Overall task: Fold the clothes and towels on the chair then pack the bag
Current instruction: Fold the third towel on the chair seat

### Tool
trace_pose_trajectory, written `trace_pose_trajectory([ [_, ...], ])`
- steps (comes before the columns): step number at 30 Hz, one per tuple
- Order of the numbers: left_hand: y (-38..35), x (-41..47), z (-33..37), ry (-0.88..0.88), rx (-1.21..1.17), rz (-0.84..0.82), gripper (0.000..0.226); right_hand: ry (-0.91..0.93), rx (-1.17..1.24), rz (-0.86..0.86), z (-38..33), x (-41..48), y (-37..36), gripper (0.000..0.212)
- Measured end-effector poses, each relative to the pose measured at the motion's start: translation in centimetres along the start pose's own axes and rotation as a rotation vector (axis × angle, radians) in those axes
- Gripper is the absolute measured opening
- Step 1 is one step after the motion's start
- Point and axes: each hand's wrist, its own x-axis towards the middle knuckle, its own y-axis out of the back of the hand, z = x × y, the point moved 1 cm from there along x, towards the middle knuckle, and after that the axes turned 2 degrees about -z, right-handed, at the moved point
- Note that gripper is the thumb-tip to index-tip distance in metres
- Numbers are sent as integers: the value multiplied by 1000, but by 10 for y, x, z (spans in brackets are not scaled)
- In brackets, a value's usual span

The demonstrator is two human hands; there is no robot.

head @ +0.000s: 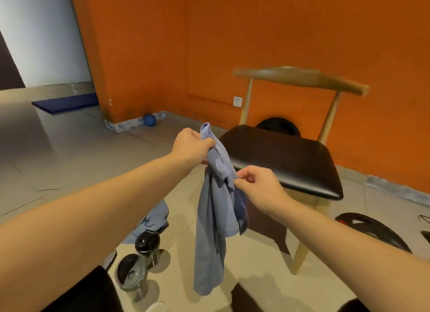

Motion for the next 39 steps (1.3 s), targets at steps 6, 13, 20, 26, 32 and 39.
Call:
trace_pose_trajectory([
  [6,-27,-6,-32,29,36,-182,55,-136,163,79,25,9,24,15],
  [13,-62,-8,-53,-120,208,-721,87,-379,526,67,40,22,29,23],
  [20,-74,24,-62,-551,460,-741,65,-616,830,78,70,46,38,46],
  [26,-87,46,-64,-305,323,-544,42,-539,870,-162,77,43,61,46],
  [32,-87,54,-53,-227,133,-417,50,-397,122,-264,91,33,67,26],
  [39,-78,66,-53,-199,123,-290,47,-416,-246,-263,115,24,83,18],
])
